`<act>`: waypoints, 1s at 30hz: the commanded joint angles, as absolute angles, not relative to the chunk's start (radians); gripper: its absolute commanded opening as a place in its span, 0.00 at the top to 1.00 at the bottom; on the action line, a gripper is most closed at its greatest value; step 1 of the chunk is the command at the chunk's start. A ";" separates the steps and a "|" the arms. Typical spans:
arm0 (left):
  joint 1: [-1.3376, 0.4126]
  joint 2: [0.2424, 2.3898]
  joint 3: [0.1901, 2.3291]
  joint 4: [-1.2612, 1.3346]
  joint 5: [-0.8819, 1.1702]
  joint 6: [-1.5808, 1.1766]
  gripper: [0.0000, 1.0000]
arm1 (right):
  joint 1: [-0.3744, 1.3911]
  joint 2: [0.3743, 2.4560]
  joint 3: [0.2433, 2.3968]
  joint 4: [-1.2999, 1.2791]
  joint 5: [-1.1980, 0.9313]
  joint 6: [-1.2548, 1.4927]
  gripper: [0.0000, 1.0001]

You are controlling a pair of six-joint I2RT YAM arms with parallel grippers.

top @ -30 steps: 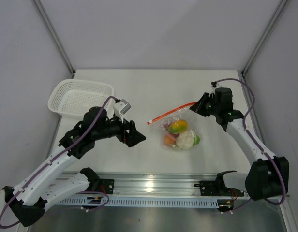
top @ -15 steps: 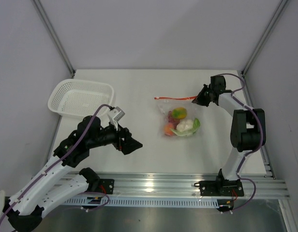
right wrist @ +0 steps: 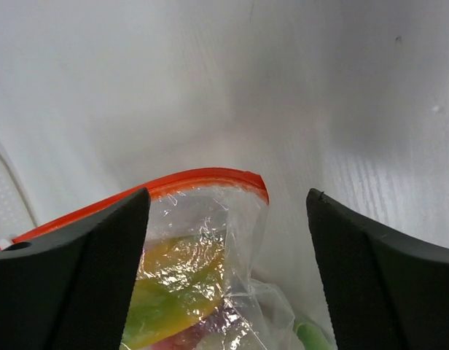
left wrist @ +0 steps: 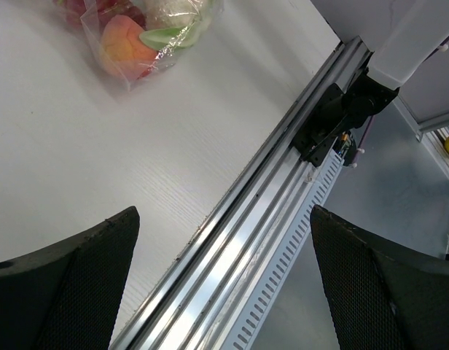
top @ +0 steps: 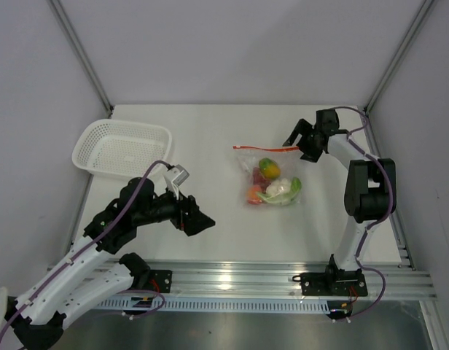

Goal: Place the food in the zip-top bag and seal the zipper
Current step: Reset both arms

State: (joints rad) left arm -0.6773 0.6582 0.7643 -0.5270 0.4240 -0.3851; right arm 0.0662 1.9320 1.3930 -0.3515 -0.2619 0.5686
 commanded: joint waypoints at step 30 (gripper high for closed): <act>-0.670 0.767 0.572 -0.266 0.354 -0.626 0.01 | 0.742 0.821 0.712 -0.668 0.264 0.793 0.00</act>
